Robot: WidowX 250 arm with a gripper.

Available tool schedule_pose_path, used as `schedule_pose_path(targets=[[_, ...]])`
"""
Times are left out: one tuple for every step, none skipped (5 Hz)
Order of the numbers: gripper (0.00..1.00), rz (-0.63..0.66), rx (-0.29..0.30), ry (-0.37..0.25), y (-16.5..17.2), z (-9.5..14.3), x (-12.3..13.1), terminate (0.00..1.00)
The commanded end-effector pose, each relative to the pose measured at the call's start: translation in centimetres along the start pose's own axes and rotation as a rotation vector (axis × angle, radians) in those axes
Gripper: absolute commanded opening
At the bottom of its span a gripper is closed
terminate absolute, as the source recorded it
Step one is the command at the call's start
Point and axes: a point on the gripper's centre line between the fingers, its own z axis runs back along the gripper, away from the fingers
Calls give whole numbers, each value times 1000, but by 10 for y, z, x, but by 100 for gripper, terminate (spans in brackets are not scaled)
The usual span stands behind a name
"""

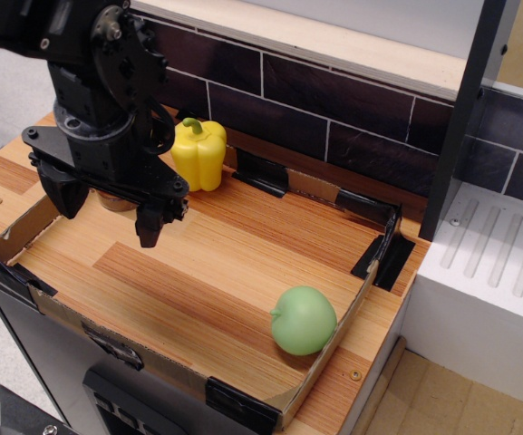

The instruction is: Topple basil bottle

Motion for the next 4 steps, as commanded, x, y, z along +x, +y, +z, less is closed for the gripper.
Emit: schedule_pose_path(targets=[[100,0,0,0,0,0,0,0],[100,206,-36,33,8,6,22,0],[100,336,-38,53,20,6,42,0],[100,491,-40,85,37,3,61,0]])
